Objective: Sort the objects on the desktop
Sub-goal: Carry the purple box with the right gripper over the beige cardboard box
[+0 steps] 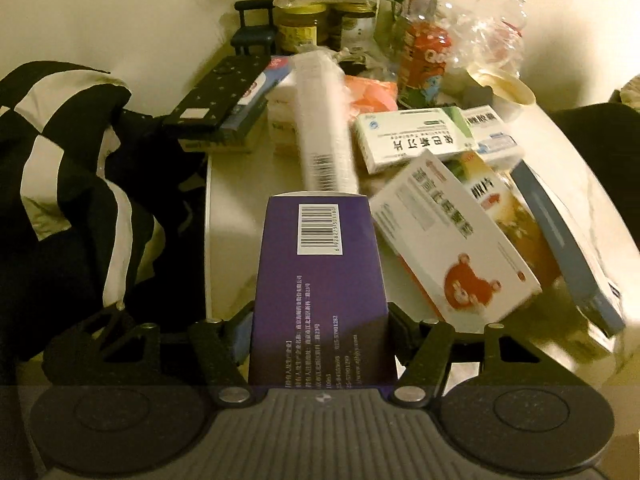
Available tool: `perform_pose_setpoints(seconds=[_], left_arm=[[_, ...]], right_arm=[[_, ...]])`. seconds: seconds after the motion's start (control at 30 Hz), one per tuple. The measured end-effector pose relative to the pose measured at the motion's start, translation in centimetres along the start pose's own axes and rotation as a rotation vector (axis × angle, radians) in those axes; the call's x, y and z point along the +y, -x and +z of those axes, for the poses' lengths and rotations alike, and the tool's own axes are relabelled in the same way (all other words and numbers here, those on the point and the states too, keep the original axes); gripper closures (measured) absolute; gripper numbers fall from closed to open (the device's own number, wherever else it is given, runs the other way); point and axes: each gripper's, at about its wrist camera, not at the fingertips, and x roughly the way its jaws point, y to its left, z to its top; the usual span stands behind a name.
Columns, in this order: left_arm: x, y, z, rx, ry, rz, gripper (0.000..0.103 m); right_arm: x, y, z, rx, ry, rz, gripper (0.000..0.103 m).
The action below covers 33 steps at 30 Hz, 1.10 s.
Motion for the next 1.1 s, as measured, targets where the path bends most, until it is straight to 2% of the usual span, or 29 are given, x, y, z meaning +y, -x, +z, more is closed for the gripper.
perform_pose_setpoints(seconds=[0.2, 0.37, 0.53, 0.67, 0.83, 1.1], left_arm=[[-0.5, -0.2, 0.1, -0.005, -0.005, 0.006, 0.0], [-1.4, -0.2, 0.8, -0.024, -0.032, -0.027, 0.0], [-2.7, -0.4, 1.5, -0.074, -0.098, -0.067, 0.0], [-3.8, -1.2, 1.8, -0.085, -0.14, -0.066, 0.0], [-3.7, -2.6, 2.0, -0.06, -0.159, -0.049, 0.0], [-3.3, -3.0, 2.2, -0.023, -0.133, -0.025, 0.0]], right_arm=[[-1.5, 1.7, -2.3, 0.013, -0.035, -0.035, 0.036], [-2.8, 3.2, -4.7, 0.029, -0.08, -0.077, 0.036], [-3.7, 4.4, -7.4, 0.048, -0.12, -0.105, 0.035], [-4.5, 5.3, -9.4, 0.062, -0.163, -0.116, 0.035], [-4.7, 5.0, -10.2, 0.095, -0.177, -0.143, 0.034], [-4.8, 4.3, -9.7, 0.079, -0.154, -0.153, 0.036]])
